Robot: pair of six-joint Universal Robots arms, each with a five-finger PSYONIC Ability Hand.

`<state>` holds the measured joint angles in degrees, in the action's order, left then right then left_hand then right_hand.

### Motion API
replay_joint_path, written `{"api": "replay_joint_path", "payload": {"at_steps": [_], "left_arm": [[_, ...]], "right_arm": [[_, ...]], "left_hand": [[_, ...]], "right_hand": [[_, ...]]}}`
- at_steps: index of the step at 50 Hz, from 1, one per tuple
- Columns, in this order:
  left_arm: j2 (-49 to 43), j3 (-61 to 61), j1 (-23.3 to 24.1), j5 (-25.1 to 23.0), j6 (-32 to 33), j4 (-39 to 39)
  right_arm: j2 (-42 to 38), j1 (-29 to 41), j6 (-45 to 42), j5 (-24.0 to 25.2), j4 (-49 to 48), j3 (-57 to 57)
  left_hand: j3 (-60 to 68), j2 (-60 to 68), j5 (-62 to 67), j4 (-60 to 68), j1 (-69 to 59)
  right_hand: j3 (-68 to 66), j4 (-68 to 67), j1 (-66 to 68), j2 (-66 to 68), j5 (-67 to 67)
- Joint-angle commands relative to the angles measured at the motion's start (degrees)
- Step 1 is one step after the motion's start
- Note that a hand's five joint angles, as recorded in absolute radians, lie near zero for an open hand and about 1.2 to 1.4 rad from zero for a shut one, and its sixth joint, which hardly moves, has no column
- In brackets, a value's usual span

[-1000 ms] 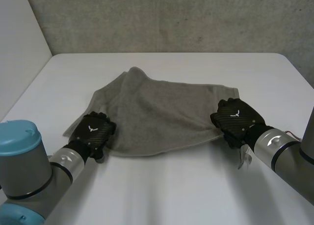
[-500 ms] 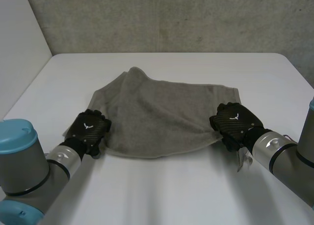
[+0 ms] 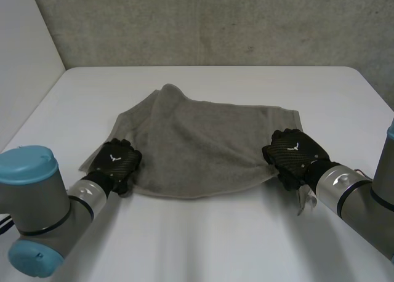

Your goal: Fold the towel.

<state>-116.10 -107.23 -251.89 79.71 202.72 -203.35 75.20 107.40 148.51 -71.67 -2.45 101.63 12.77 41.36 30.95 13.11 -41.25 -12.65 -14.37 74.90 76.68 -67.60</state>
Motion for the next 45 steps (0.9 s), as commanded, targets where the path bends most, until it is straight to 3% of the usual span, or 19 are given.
{"api": "replay_joint_path", "payload": {"at_steps": [1,2,3,10,18,28,36,45], "left_arm": [[-1.68,1.85,-0.27,0.0,0.84,0.23],[-1.68,1.85,-0.27,0.0,0.84,0.23],[-1.68,2.29,-0.27,0.0,0.84,0.23],[-0.1,2.47,-0.09,0.44,0.93,0.23],[10.45,0.53,-0.71,0.71,0.75,0.94],[31.25,0.53,-1.15,0.53,-0.04,13.31],[43.83,0.53,-1.58,0.09,0.31,20.97],[44.64,0.09,-3.17,-0.44,0.4,24.49]], "right_arm": [[0.04,-0.43,-0.07,-0.31,0.07,-0.29],[0.04,-0.43,-0.07,-0.32,0.08,-0.29],[0.12,-0.52,-0.07,-0.32,0.34,-0.47],[1.53,-2.19,0.02,-0.05,2.1,-0.55],[6.72,-6.32,-1.03,1.71,12.29,-2.4],[17.86,-9.05,-9.2,4.08,24.14,-4.77],[23.5,-9.05,-9.82,7.59,31.0,-8.37],[21.83,-11.16,-12.11,9.62,32.16,-8.9]], "left_hand": [[-2.77,25.61,26.01,-3.11,-25.72],[-2.77,25.71,26.11,-3.11,-25.82],[-2.77,37.7,38.11,-3.11,-37.81],[-2.77,38.64,39.05,-3.11,-38.75],[-2.77,38.64,39.05,-3.11,-38.75],[-2.77,38.64,39.05,-3.11,-38.75],[-2.77,38.64,39.05,-3.11,-38.75],[-2.77,38.64,39.05,-3.11,-38.75]], "right_hand": [[2.65,4.37,5.1,3.32,-2.4],[2.65,4.37,5.1,3.32,-2.4],[2.65,4.37,5.1,3.32,-2.4],[2.65,4.37,5.1,3.32,-2.4],[2.65,4.37,5.1,3.32,-2.4],[2.65,4.37,5.1,3.32,-2.4],[2.65,4.37,5.1,3.32,-2.4],[2.65,4.37,5.1,3.32,-2.4]]}}
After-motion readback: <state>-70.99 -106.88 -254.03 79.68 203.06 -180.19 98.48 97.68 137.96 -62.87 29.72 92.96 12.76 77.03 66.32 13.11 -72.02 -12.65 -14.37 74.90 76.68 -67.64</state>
